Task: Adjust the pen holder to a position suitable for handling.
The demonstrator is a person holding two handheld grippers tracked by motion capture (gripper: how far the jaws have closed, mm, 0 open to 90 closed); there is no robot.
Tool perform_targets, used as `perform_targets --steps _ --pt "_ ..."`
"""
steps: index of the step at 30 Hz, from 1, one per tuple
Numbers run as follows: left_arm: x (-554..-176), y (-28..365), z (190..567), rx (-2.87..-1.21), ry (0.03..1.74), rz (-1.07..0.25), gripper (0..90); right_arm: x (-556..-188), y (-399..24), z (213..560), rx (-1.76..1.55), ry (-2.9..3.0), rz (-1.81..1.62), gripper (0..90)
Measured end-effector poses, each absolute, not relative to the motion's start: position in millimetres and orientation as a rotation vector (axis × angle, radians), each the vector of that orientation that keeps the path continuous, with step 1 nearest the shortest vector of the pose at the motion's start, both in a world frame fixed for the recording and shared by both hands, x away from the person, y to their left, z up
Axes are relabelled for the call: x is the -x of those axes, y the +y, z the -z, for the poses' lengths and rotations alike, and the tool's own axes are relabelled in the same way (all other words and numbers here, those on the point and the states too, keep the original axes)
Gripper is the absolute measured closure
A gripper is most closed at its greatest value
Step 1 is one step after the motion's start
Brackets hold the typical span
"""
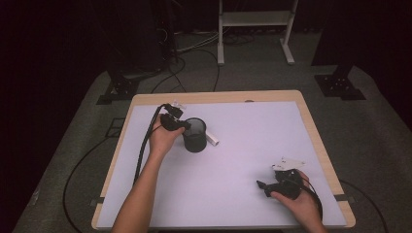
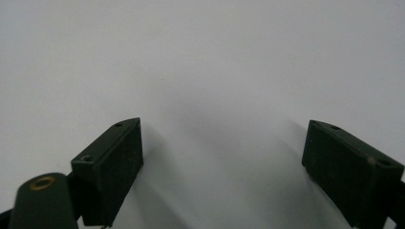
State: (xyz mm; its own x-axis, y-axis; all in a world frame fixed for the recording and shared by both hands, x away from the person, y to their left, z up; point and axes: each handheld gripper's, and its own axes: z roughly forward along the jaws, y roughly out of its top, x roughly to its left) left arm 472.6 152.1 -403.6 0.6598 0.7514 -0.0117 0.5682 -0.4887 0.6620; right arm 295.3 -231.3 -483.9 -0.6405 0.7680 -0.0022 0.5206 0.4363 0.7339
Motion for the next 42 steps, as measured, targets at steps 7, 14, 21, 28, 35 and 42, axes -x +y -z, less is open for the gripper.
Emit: perform_targets --steps 7,14,21,28,35,42 --pt "-473 154 402 -2.216 1.035 -0.331 80.1 -295 -231 484 -1.103 2.357 -1.029 12.9" --pt "-469 156 397 -2.204 1.033 -0.31 82.3 -295 -231 484 -1.102 2.357 -1.029 12.9" --pt "-465 156 394 -2.225 1.032 -0.311 82.4 -295 -231 484 -1.104 2.357 -1.029 12.9" --pt "-459 158 386 -2.228 1.012 -0.316 82.4 -295 -231 484 -1.102 2.358 -1.029 12.9" --pt "-449 157 379 -2.242 0.981 -0.302 82.4 -295 -231 484 -1.099 2.358 -1.028 12.9" --pt "-439 152 373 -2.264 0.936 -0.285 82.4 -295 -231 484 -1.099 2.358 -1.028 12.9"
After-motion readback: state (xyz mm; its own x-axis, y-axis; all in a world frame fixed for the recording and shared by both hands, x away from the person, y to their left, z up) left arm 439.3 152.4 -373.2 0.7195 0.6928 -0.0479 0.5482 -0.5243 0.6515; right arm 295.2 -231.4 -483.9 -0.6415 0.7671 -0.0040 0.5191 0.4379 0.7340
